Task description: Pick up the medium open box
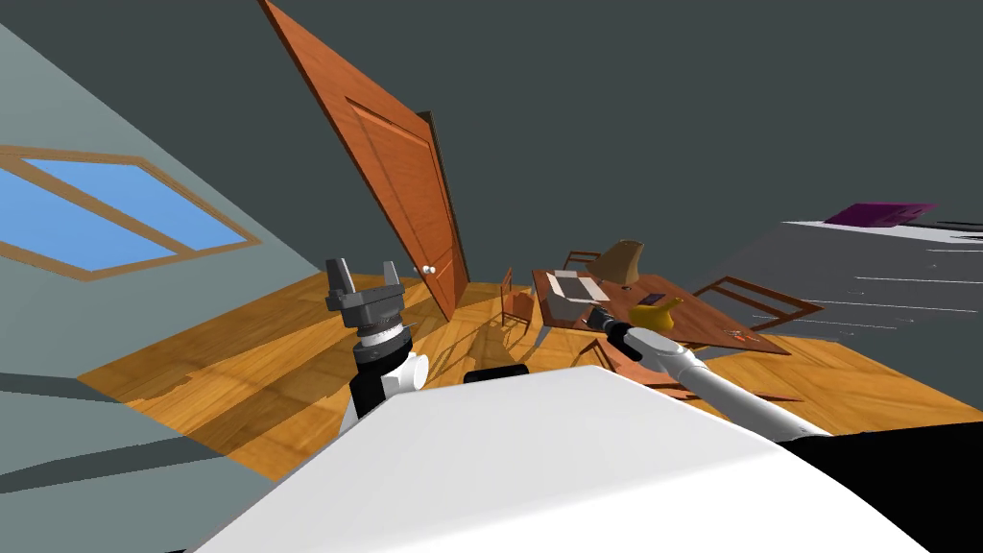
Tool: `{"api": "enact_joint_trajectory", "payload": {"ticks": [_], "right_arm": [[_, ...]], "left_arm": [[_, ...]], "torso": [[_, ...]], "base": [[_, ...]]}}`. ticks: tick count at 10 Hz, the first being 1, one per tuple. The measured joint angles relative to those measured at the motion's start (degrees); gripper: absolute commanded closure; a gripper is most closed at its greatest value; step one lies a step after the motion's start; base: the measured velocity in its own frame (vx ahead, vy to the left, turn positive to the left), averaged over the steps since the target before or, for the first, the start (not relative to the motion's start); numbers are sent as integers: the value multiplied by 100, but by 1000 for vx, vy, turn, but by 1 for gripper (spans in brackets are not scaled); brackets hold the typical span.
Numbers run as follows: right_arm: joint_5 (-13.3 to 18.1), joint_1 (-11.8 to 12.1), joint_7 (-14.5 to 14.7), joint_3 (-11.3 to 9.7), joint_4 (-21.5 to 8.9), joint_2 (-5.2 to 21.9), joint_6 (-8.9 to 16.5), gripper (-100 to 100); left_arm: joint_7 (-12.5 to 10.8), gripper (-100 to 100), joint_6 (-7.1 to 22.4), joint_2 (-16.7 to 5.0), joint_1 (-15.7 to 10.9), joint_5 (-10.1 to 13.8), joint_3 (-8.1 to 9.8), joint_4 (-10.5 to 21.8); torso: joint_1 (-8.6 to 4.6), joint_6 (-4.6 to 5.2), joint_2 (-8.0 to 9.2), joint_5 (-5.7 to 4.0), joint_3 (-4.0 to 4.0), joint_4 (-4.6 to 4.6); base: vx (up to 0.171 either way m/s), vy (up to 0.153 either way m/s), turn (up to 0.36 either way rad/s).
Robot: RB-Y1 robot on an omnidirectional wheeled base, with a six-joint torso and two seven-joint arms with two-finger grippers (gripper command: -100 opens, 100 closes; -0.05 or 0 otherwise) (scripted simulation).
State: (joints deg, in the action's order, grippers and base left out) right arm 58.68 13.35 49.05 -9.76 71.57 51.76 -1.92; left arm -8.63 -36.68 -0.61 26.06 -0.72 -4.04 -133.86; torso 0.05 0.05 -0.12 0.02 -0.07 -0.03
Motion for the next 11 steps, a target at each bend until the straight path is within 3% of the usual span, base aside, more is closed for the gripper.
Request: {"api": "enact_joint_trajectory", "payload": {"ticks": [4,5,6,8,11], "right_arm": [[287,-261,432,-134,-451,205,-52,-100],[296,-269,456,-143,-461,215,-44,0],[295,-269,453,-142,-459,214,-45,-100],[304,-256,468,-292,-294,251,68,-100],[276,-233,364,-752,144,435,476,-100]], "left_arm": [[0,0,0,0,0,0,0,0],[0,0,0,0,0,0,0,0],[0,0,0,0,0,0,0,0],[0,0,0,0,0,0,1,0],[0,0,0,-1,0,0,1,0]], "torso": [[-5,-3,-13,0,-7,-2],[-6,2,0,-1,-1,-1],[-4,2,12,-1,7,2],[-15,2,-3,-3,-2,-1],[-21,-1,-16,-6,-9,-4]], "base": [[60,5,101],[7,-1,-4],[64,-24,-153],[73,-41,-123],[95,-52,-145]]}}
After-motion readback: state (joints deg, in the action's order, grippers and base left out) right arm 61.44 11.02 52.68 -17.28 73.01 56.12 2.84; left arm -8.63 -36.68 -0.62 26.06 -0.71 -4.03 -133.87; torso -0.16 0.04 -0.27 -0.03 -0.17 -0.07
